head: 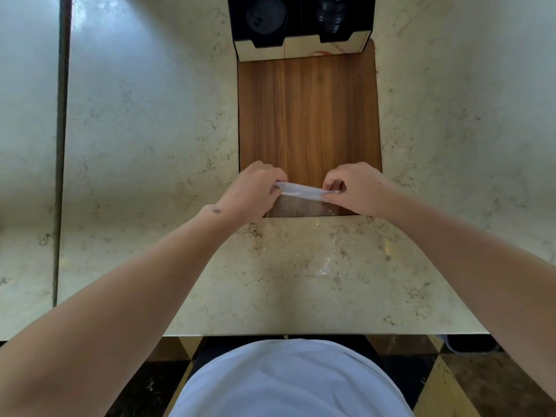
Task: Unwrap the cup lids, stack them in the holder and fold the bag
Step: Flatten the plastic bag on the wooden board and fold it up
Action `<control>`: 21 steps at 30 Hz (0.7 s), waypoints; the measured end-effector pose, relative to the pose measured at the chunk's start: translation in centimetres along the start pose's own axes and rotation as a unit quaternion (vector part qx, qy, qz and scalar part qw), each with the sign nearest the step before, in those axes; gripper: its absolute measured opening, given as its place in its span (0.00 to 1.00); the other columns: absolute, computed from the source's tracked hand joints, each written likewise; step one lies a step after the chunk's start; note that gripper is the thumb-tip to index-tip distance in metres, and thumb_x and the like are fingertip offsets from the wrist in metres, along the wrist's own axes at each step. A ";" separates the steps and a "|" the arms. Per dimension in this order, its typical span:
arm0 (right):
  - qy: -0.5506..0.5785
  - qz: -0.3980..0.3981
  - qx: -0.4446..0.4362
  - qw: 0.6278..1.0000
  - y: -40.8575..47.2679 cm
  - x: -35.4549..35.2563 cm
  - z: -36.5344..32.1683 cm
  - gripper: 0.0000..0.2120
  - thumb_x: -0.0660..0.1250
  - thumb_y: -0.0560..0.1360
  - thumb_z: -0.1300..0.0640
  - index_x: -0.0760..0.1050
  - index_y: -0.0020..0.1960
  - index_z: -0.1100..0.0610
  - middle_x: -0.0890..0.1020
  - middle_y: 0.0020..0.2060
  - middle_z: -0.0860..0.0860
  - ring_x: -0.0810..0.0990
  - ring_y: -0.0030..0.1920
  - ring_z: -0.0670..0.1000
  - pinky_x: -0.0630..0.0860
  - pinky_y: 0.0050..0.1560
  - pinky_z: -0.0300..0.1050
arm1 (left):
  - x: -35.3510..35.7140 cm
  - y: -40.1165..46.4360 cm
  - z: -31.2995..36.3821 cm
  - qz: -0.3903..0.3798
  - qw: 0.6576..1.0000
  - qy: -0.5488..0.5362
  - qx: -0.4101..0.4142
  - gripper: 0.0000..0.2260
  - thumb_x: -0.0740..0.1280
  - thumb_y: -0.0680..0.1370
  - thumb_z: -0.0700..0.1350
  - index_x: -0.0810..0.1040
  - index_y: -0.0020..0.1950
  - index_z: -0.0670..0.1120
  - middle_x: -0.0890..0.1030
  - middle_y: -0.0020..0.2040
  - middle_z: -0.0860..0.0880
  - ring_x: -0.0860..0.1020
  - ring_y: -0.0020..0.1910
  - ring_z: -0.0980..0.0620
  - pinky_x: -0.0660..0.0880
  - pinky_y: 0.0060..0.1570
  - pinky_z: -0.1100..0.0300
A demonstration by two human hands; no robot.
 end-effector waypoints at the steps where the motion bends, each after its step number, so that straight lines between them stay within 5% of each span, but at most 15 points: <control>1: -0.011 0.004 -0.008 1.000 0.1 -0.2 -0.2 0.05 0.72 0.77 0.49 0.82 0.48 0.50 0.80 0.41 0.43 0.78 0.41 0.45 0.77 0.41 0.43 | -0.3 0.0 0.3 0.012 1.000 0.014 0.022 0.08 0.64 0.82 0.38 0.79 0.47 0.48 0.77 0.41 0.52 0.74 0.48 0.47 0.67 0.45 0.58; 12: -0.149 0.109 -0.130 0.974 -1.5 -0.9 -3.3 0.02 0.69 0.75 0.66 0.78 0.44 0.60 0.78 0.39 0.53 0.76 0.38 0.54 0.75 0.35 0.50 | -0.3 -2.3 1.5 0.116 0.973 0.105 0.168 0.08 0.68 0.76 0.30 0.84 0.52 0.39 0.83 0.44 0.42 0.78 0.43 0.41 0.76 0.42 0.47; 21: -0.185 0.129 -0.172 0.959 -2.9 0.0 -3.4 0.07 0.71 0.74 0.69 0.84 0.50 0.63 0.81 0.44 0.57 0.78 0.43 0.57 0.78 0.39 0.53 | 1.2 -4.1 1.4 0.088 0.965 0.136 0.204 0.13 0.63 0.78 0.33 0.82 0.60 0.39 0.81 0.49 0.40 0.77 0.47 0.40 0.77 0.46 0.46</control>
Point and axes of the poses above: each hand's wrist, its own y-axis towards the middle knuckle, its own x-axis out of the palm, z = x × y, the point moved 9 cm from there along y, towards the middle knuckle
